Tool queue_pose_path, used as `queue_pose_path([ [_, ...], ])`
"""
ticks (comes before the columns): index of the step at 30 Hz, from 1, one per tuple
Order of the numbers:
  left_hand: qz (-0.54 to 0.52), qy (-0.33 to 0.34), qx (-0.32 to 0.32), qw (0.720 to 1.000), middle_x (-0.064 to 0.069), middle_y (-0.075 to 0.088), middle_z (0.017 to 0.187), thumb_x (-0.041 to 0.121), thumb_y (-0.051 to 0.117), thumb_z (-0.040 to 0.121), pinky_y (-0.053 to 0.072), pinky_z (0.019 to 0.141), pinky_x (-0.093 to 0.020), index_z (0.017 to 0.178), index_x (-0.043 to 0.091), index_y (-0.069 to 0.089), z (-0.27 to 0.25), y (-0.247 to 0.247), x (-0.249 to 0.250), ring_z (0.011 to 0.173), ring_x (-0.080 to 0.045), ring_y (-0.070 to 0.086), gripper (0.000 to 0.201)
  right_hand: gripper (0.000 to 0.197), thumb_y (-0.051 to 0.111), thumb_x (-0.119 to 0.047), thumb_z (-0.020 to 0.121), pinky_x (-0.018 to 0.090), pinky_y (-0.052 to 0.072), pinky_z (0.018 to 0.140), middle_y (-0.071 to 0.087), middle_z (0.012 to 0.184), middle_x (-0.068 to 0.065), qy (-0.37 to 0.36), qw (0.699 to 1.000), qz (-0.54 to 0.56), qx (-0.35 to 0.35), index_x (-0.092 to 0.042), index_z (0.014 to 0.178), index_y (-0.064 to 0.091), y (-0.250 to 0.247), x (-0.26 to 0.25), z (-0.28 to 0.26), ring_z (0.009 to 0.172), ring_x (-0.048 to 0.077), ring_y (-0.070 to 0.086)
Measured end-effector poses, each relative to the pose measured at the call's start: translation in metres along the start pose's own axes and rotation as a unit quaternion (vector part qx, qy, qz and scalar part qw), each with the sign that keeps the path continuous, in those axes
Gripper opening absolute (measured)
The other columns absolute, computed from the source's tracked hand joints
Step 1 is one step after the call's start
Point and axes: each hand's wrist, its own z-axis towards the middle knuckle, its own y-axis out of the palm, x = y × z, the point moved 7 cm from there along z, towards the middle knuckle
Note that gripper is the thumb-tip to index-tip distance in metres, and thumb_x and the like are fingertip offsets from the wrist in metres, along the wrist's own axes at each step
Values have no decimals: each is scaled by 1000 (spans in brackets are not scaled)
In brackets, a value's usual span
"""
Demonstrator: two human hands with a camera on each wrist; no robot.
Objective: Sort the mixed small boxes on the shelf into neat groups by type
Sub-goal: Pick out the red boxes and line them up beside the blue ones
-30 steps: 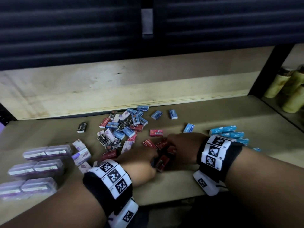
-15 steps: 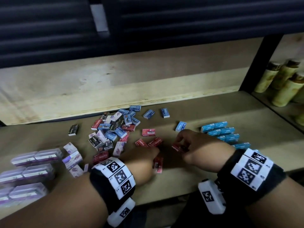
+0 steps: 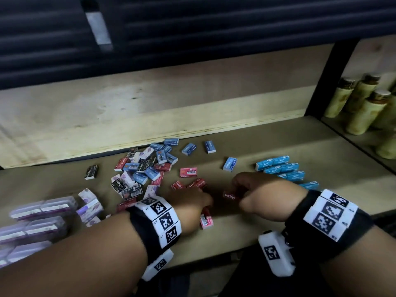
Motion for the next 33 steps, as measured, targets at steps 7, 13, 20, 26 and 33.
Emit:
queue_pose_path([
  [7,-36,-20,26,999,4,65,117,52,58,92,46,87,-29,117,31,65,-1,0,-10,105,-20,61,33,29,56,-34,67,13,40,55,62,75,-36,-4,1000,-2,-28,-51,90,64,-1,5,-1,63,-14,58],
  [13,-125,-63,63,988,10,69,110,49,56,93,46,86,-24,113,35,67,-14,3,-22,101,-11,61,27,41,55,-32,67,11,41,57,59,79,-41,-18,998,-44,-39,-53,103,60,-1,3,4,67,-19,55],
  [20,-158,-68,70,983,13,68,112,54,55,91,43,84,-21,116,41,65,-14,5,-20,103,-9,60,29,24,61,-22,77,4,41,56,64,72,-31,-19,997,-56,-54,-43,86,71,-10,2,-4,62,-16,55],
  [26,-144,-34,74,986,17,63,93,53,53,92,39,73,-16,108,39,67,-10,7,-3,88,-3,57,26,25,62,-30,85,28,52,86,70,104,-13,-18,990,-116,-81,-36,107,73,-3,0,-13,94,9,64],
  [33,-146,-30,40,988,13,68,91,54,52,91,48,79,-25,103,38,65,-4,12,16,86,-5,61,24,22,60,-39,84,29,52,84,69,101,-13,-26,979,-180,-88,-37,104,70,3,7,-20,93,10,63],
])
